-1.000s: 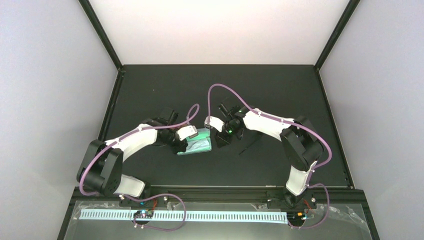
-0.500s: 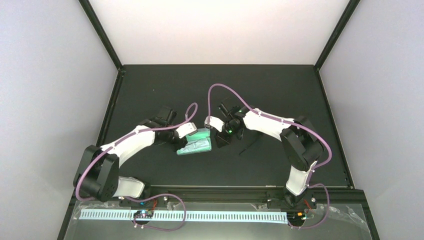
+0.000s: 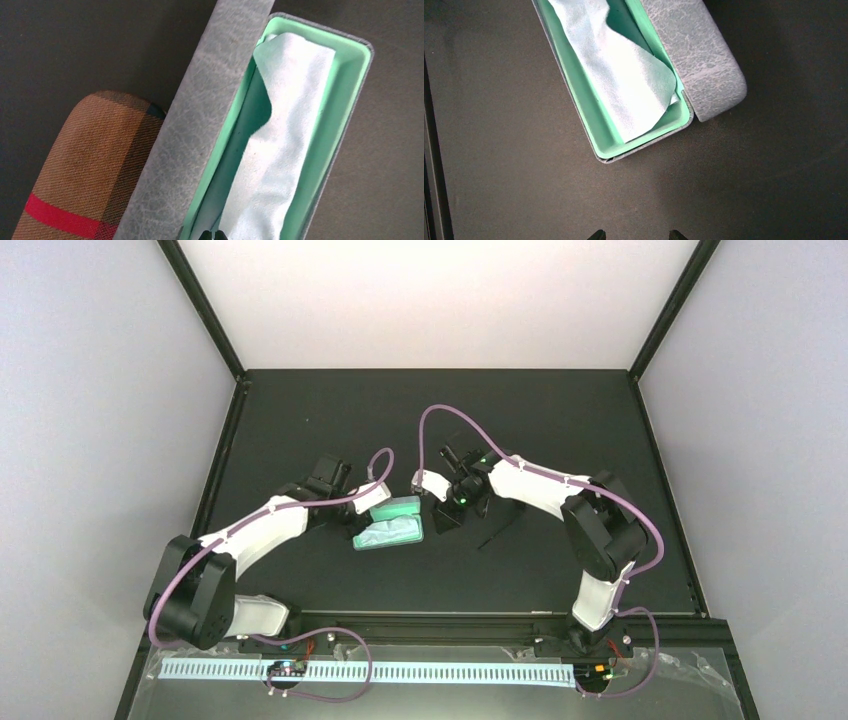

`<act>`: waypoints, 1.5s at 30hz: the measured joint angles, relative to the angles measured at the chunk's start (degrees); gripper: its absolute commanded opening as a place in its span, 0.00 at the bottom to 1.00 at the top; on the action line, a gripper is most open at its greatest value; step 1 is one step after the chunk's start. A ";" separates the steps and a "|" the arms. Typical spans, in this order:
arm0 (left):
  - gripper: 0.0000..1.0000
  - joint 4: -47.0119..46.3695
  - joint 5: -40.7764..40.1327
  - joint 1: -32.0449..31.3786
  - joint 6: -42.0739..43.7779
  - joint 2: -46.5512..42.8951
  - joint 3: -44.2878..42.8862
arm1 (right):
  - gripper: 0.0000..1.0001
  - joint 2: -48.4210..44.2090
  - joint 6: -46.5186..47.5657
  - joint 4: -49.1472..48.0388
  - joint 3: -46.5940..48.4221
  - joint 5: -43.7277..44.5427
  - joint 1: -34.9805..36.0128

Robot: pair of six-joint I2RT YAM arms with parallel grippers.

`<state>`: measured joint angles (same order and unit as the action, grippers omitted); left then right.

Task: Organize the sunglasses
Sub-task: Adjust the glasses cleaning cloth in the sunglasses case.

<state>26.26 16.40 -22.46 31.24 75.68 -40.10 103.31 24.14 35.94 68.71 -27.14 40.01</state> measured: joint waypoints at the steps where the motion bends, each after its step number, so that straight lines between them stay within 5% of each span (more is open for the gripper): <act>1: 0.01 -0.33 -0.70 0.00 -0.04 -0.07 0.31 | 0.34 0.00 0.00 0.00 0.00 -0.02 -0.02; 7: 0.10 -1.55 -3.63 0.00 -0.70 -0.81 0.96 | 0.34 -0.11 0.00 0.02 0.00 0.00 -0.50; 15: 0.35 -2.21 -4.26 0.00 -1.99 -1.09 1.16 | 0.34 -1.53 0.00 0.04 0.00 0.02 -1.01; 27: 0.55 3.04 3.32 0.00 1.73 -3.85 1.16 | 0.36 -7.17 1.40 1.14 -2.73 1.86 -3.54; 37: 0.67 12.13 8.39 0.00 7.65 -10.58 0.83 | 0.54 -17.77 2.25 3.50 -7.30 10.10 -14.64; 45: 0.80 15.39 11.56 0.00 7.61 -14.12 -0.85 | 0.57 -21.53 2.86 5.16 -8.96 19.56 -16.96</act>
<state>41.65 27.97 -22.46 38.85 61.56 -40.95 81.78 27.00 41.10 59.75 -7.57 23.05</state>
